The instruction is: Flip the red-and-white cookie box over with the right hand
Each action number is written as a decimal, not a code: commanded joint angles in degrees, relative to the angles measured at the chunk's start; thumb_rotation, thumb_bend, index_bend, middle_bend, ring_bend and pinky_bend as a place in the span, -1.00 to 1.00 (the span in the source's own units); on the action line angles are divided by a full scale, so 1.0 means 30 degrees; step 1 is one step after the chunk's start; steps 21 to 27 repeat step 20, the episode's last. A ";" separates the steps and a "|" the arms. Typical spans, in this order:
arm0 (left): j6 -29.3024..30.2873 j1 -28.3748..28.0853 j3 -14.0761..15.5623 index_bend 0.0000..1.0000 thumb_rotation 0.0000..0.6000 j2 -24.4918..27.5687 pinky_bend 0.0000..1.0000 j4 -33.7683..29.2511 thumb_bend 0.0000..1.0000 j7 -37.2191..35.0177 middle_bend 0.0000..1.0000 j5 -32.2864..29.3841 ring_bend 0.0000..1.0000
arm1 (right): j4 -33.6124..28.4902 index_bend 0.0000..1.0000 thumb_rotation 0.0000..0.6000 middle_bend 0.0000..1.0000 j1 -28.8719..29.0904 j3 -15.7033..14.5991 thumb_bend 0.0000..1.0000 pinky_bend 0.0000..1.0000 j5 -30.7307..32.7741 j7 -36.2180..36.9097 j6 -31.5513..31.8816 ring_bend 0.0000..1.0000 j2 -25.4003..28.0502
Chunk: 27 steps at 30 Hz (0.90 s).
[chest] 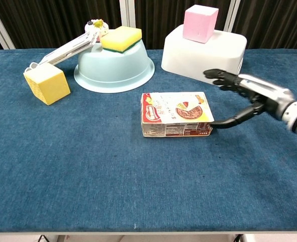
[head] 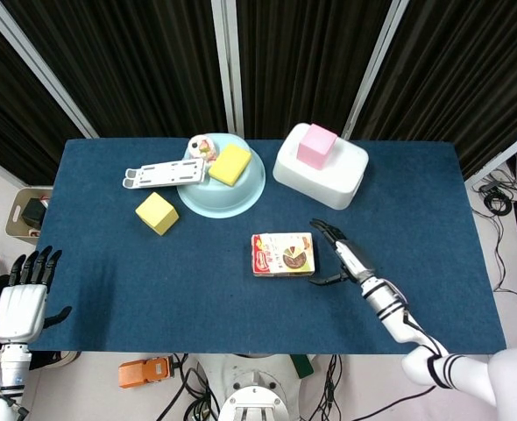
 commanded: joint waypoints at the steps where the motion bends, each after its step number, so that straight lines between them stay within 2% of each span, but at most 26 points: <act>1: 0.0068 0.0009 -0.0002 -1.00 1.00 -0.0005 -1.00 0.0048 -0.75 -0.0078 -1.00 0.0043 -1.00 | -0.3864 -1.00 0.89 -1.00 -0.1129 -0.0180 -0.65 -1.00 0.0777 -0.3140 0.0248 -1.00 0.3769; 3: 0.0165 0.0031 -0.0004 -1.00 1.00 -0.0010 -1.00 0.0064 -0.75 -0.0182 -1.00 0.0105 -1.00 | -0.5454 -1.00 0.88 -1.00 -0.1853 -0.0255 -0.65 -1.00 0.0968 -0.4893 0.1184 -1.00 0.5625; 7: 0.0405 0.0037 0.0007 -1.00 1.00 -0.0058 -1.00 0.0090 -0.75 -0.0299 -1.00 0.0384 -1.00 | -0.7520 -1.00 0.88 -1.00 -0.3721 -0.0430 -0.65 -1.00 0.1425 -0.8146 0.3686 -1.00 0.8239; 11: 0.0723 0.0066 0.0066 -1.00 1.00 -0.0092 -1.00 0.0037 -0.75 -0.0273 -1.00 0.0772 -1.00 | -0.8648 -1.00 0.87 -1.00 -0.5648 -0.0823 -0.65 -1.00 0.1473 -0.9214 0.5840 -1.00 1.0008; 15: 0.1077 0.0189 0.0131 -1.00 1.00 -0.0094 -1.00 -0.0142 -0.75 -0.0117 -1.00 0.1026 -1.00 | -0.8654 -1.00 0.87 -1.00 -0.7020 -0.1154 -0.65 -1.00 0.1060 -0.8599 0.7147 -1.00 1.0798; 20: 0.1363 0.0354 0.0199 -1.00 1.00 -0.0060 -1.00 -0.0376 -0.75 0.0108 -1.00 0.1145 -1.00 | -0.8183 -1.00 0.87 -1.00 -0.8208 -0.1230 -0.65 -1.00 0.0625 -0.7852 0.8214 -1.00 1.0832; 27: 0.1363 0.0354 0.0199 -1.00 1.00 -0.0060 -1.00 -0.0376 -0.75 0.0108 -1.00 0.1145 -1.00 | -0.8183 -1.00 0.87 -1.00 -0.8208 -0.1230 -0.65 -1.00 0.0625 -0.7852 0.8214 -1.00 1.0832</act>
